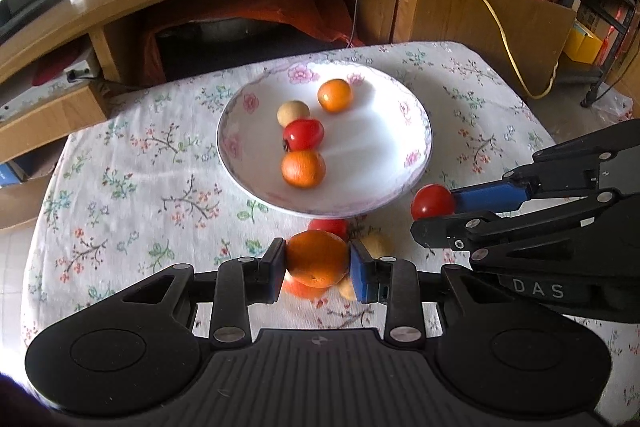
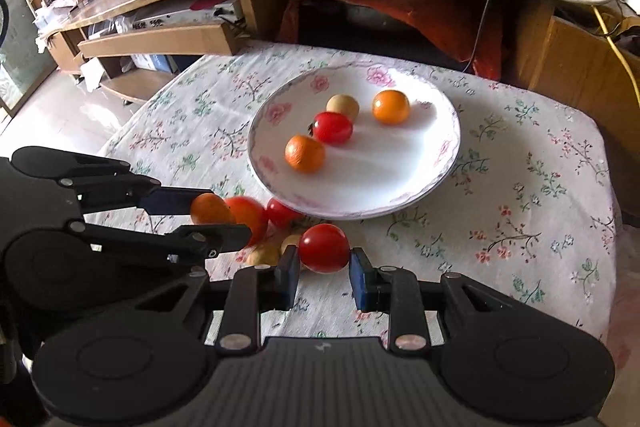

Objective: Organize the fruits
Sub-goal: 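Carry both fruits over the bowl and open both tools to release them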

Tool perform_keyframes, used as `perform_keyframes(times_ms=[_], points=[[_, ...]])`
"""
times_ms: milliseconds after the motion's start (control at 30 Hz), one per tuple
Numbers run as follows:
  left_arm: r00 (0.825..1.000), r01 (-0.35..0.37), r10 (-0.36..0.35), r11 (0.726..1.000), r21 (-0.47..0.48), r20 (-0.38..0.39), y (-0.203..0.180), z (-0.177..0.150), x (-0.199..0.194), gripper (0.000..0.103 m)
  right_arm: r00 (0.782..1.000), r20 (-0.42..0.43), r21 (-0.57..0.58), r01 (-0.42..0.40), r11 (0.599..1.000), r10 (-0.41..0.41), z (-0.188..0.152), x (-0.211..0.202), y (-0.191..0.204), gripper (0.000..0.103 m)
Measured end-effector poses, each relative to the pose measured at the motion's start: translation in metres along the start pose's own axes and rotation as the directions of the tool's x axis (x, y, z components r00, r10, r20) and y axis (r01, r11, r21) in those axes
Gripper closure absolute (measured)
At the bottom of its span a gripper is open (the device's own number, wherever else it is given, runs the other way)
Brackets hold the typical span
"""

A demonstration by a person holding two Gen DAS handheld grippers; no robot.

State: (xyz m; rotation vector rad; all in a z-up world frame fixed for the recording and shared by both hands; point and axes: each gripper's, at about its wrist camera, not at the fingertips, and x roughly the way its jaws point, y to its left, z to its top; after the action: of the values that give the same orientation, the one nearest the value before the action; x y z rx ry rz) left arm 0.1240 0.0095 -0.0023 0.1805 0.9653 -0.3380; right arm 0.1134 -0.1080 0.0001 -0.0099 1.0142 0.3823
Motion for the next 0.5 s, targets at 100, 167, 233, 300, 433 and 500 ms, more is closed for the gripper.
perform_keyframes(times_ms=[100, 167, 233, 300, 433, 500], points=[[1.0, -0.007, 0.007, 1.0, -0.003, 0.002, 0.0, 0.007, 0.004, 0.063, 1.0, 0.006, 0.01, 0.005, 1.0, -0.005, 0.005, 0.001, -0.005, 0.076], [1.0, -0.012, 0.012, 1.0, -0.009, 0.003, 0.0, 0.012, 0.008, 0.063, 1.0, 0.008, 0.014, 0.009, 1.0, -0.009, 0.01, 0.003, -0.008, 0.076], [1.0, -0.018, 0.018, 1.0, -0.016, 0.003, 0.001, 0.017, 0.012, 0.063, 1.0, 0.008, 0.024, 0.009, 1.0, -0.01, 0.014, 0.007, -0.012, 0.076], [1.0, -0.021, 0.021, 1.0, -0.017, 0.002, 0.001, 0.021, 0.015, 0.063, 1.0, 0.008, 0.037, 0.007, 0.999, -0.007, 0.019, 0.01, -0.017, 0.076], [1.0, -0.023, 0.023, 1.0, -0.014, 0.0, 0.0, 0.027, 0.022, 0.064, 1.0, 0.011, 0.056, 0.012, 0.998, -0.012, 0.024, 0.016, -0.023, 0.076], [1.0, -0.027, 0.027, 1.0, -0.015, -0.001, 0.0, 0.03, 0.025, 0.064, 1.0, 0.009, 0.059, 0.014, 0.998, -0.015, 0.027, 0.019, -0.026, 0.076]])
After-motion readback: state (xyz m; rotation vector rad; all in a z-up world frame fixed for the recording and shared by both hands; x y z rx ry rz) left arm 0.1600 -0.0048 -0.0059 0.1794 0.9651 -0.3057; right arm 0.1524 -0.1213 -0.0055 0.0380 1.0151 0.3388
